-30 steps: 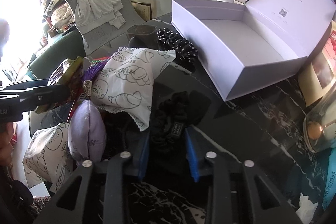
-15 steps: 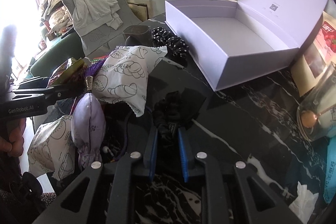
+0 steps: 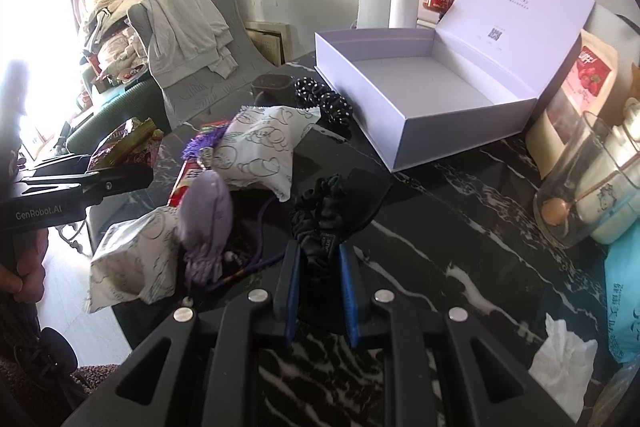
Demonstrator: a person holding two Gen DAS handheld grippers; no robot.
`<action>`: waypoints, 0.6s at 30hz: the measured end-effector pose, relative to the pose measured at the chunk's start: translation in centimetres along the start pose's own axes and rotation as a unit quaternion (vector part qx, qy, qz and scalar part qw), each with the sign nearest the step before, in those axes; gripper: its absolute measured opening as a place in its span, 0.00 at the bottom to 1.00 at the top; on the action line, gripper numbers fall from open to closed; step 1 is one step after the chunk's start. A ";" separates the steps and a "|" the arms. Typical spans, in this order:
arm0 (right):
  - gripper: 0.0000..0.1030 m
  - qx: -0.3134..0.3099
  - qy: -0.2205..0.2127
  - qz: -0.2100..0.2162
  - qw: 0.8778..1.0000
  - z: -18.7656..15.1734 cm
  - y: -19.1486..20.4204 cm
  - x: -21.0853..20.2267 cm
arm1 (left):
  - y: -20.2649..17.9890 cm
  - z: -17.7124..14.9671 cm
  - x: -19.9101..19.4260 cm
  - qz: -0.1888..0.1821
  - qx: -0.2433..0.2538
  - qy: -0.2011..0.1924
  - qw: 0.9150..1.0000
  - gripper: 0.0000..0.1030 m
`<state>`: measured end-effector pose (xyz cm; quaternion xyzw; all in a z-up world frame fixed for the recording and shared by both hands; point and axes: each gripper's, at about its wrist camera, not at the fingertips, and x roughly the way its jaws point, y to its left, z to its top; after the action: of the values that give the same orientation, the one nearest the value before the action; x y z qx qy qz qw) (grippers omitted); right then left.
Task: Organize objects
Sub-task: 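Carry the cereal packet and scrunchie with both tools over the white box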
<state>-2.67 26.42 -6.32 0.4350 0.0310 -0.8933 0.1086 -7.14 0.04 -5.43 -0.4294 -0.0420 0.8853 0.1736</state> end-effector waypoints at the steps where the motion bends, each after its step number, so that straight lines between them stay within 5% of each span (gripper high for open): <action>1: 0.17 0.000 -0.003 0.000 1.000 -0.2 0.0 -0.4 | -0.3 -0.1 -0.4 0.000 0.003 -0.002 1.000 0.61; 18: 0.17 0.004 -0.047 -0.023 0.999 -2.6 -0.9 -6.3 | -8.2 -0.6 -3.4 -0.031 0.072 -0.011 0.997 0.61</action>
<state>2.91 28.76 -3.07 0.3920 0.0329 -0.9152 0.0875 -2.46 6.50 -1.45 -0.4045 0.0065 0.8848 0.2312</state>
